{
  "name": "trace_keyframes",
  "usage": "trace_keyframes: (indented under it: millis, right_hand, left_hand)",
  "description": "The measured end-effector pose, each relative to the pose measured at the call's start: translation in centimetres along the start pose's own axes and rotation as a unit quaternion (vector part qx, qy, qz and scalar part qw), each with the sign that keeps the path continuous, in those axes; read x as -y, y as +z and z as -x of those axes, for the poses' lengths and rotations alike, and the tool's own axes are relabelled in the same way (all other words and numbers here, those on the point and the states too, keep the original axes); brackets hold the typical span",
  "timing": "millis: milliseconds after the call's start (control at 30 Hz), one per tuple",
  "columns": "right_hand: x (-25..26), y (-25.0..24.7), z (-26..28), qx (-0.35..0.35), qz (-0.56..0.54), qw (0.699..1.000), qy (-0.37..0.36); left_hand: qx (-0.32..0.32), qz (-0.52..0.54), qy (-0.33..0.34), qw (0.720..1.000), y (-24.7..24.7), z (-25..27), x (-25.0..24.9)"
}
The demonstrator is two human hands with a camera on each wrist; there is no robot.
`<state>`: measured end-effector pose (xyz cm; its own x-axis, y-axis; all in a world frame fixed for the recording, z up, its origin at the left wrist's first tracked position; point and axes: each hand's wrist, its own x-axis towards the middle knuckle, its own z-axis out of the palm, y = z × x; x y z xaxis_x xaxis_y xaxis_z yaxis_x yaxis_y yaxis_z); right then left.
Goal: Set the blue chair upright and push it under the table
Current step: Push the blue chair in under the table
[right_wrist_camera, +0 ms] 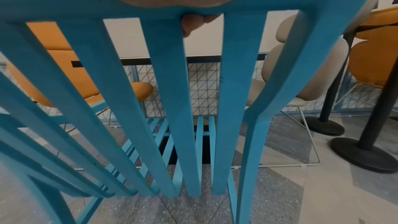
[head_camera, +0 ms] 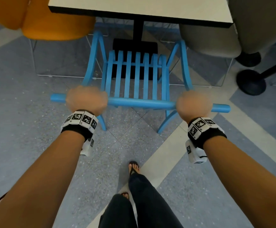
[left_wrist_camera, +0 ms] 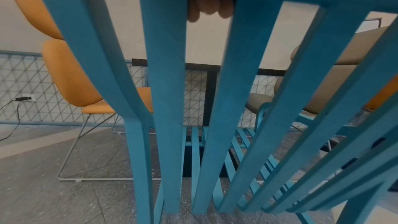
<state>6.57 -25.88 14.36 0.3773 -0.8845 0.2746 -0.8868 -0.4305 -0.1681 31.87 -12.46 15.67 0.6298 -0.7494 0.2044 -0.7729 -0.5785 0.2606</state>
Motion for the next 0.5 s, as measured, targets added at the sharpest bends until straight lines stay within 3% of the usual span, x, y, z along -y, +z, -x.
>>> trace_keyframes:
  millis: [267, 500]
  right_hand:
    - [-0.12, -0.13, -0.49, 0.007, 0.002, 1.000, -0.004]
    - [-0.77, -0.28, -0.45, 0.007, 0.001, 1.000, 0.001]
  left_hand:
    - [0.006, -0.018, 0.010, 1.000, 0.04, -0.37, -0.14]
    - [0.099, -0.054, 0.026, 0.993, -0.53, -1.02, 0.45]
